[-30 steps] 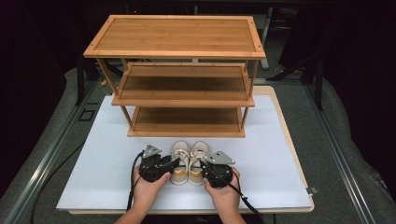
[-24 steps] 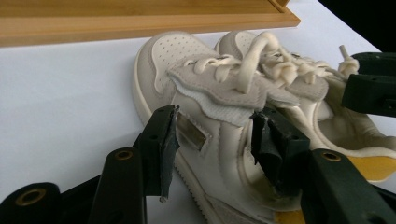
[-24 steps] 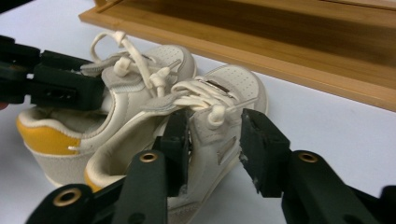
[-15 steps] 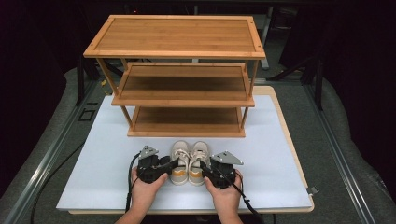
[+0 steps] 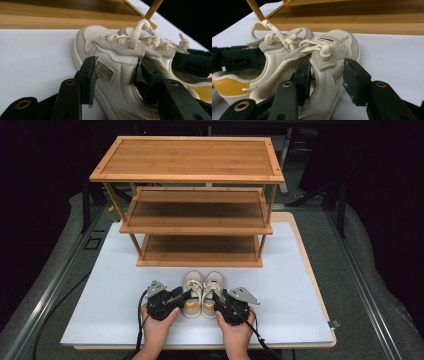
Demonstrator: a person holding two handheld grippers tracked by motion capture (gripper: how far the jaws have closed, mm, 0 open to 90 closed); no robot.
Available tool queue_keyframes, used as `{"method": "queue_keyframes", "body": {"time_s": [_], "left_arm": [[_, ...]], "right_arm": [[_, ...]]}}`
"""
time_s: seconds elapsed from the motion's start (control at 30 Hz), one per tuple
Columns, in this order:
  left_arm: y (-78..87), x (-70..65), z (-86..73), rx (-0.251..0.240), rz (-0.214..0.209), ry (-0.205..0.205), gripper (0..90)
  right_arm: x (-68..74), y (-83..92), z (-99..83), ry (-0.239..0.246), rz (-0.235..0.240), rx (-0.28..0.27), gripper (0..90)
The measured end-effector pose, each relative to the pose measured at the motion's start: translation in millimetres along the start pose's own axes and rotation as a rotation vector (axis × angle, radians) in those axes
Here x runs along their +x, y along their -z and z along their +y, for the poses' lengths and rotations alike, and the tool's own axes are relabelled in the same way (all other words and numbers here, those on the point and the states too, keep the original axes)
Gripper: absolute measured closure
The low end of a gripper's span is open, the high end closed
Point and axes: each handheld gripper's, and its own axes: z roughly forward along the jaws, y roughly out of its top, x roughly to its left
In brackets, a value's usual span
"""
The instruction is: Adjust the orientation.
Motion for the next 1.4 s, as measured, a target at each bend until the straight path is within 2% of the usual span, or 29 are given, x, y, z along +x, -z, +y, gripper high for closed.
{"method": "queue_keyframes", "body": {"time_s": [0.1,0.27,0.5,0.63,0.67,0.87,1.23,1.4], "left_arm": [[-0.1,-0.2,-1.7,-0.013,0.0,0.014,54.0],[-0.2,-1.0,-2.6,-0.019,0.004,0.028,54.0],[-0.6,-3.5,-3.5,-0.025,0.017,0.039,55.1],[-0.9,-3.7,-4.8,-0.038,0.017,0.047,55.3],[-1.0,-3.9,-5.1,-0.041,0.018,0.046,55.4],[-0.5,-4.3,-4.8,-0.033,0.021,0.037,55.4],[-0.5,-5.2,-4.5,-0.031,0.033,0.042,54.7],[-0.7,-5.7,-5.1,-0.035,0.035,0.046,54.8]], "right_arm": [[0.9,-2.6,-2.7,-0.025,-0.007,-0.027,56.0],[-1.1,-2.3,-5.9,-0.069,0.011,-0.038,55.1],[-0.3,-2.9,-7.2,-0.092,0.012,-0.052,58.6],[-0.7,-2.5,-8.6,-0.101,0.012,-0.057,59.2],[-1.6,-3.0,-8.7,-0.102,0.025,-0.066,59.3],[-4.2,-2.5,-5.0,-0.081,0.032,-0.037,59.1],[-3.9,-1.5,-6.8,-0.108,0.022,-0.044,57.2],[-4.6,-2.2,-5.9,-0.112,0.034,-0.042,57.8]]}}
